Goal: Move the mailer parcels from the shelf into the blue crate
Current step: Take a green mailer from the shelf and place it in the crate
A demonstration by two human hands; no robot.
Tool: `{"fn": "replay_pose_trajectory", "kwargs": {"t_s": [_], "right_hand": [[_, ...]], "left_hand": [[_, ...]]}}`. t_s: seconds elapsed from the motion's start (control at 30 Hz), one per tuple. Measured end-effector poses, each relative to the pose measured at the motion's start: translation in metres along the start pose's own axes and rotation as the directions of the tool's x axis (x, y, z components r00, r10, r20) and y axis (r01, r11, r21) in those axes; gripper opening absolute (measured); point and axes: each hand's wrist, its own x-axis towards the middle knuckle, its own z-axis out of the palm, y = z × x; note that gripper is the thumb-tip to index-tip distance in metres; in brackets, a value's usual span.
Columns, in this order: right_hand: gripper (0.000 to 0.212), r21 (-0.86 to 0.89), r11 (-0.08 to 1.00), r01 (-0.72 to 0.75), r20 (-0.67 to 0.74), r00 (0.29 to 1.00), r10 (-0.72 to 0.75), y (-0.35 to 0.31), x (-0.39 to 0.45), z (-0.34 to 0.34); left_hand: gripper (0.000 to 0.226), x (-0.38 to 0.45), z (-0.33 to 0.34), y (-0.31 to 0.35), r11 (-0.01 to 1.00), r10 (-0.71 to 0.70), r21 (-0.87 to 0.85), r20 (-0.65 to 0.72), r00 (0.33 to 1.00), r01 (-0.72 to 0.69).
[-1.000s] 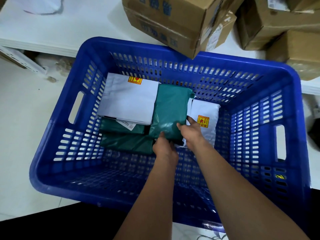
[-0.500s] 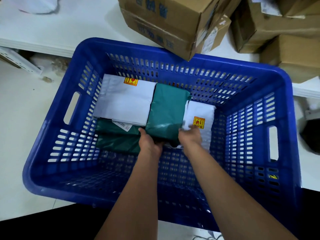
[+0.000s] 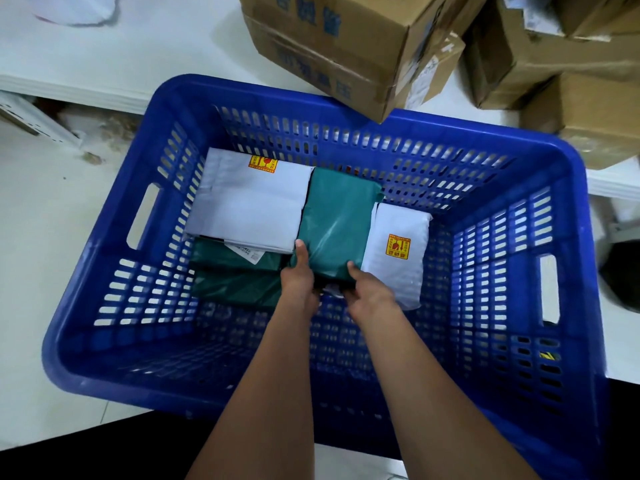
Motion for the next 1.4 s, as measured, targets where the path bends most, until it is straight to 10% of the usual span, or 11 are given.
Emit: {"fn": "replay_pose_trajectory", "kwargs": {"t_s": [0.27,0.4,0.57,0.97,1.2,1.4], "right_hand": [[0.017,0.048,0.997,0.06,0.106,0.992,-0.065,-0.004,-0.002,-0.012],[0.006,-0.074,0.992,0.105,0.046,0.994,-0.102,-0.009,-0.003,-0.01],[0.023,-0.337,0.922,0.189,-0.043,0.976,-0.216,-0.007,-0.005,-0.002],[0.017,-0.739,0.646,0.19,-0.121,0.906,-0.405,-0.016,0.007,0.011],[0.025,-0.632,0.751,0.188,0.011,0.972,-0.234,-0.029,-0.005,0.002],[0.039,-0.534,0.828,0.172,0.009,0.98,-0.198,-0.082,-0.074,-0.019]], "left_hand": [[0.067,0.003,-0.004,-0.004,0.999,0.009,0.051,0.027,1.0,-0.011],[0.107,0.001,0.003,-0.009,0.961,0.058,0.275,-0.205,0.977,0.0],[0.065,-0.005,0.003,-0.013,0.934,0.188,0.354,-0.394,0.9,-0.04],[0.05,0.017,-0.01,-0.007,0.895,0.244,0.434,-0.279,0.929,-0.105],[0.068,-0.001,-0.007,-0.004,0.957,0.114,0.29,-0.293,0.949,-0.026],[0.053,-0.054,0.001,0.02,0.835,0.067,0.55,-0.168,0.984,0.036]]}}
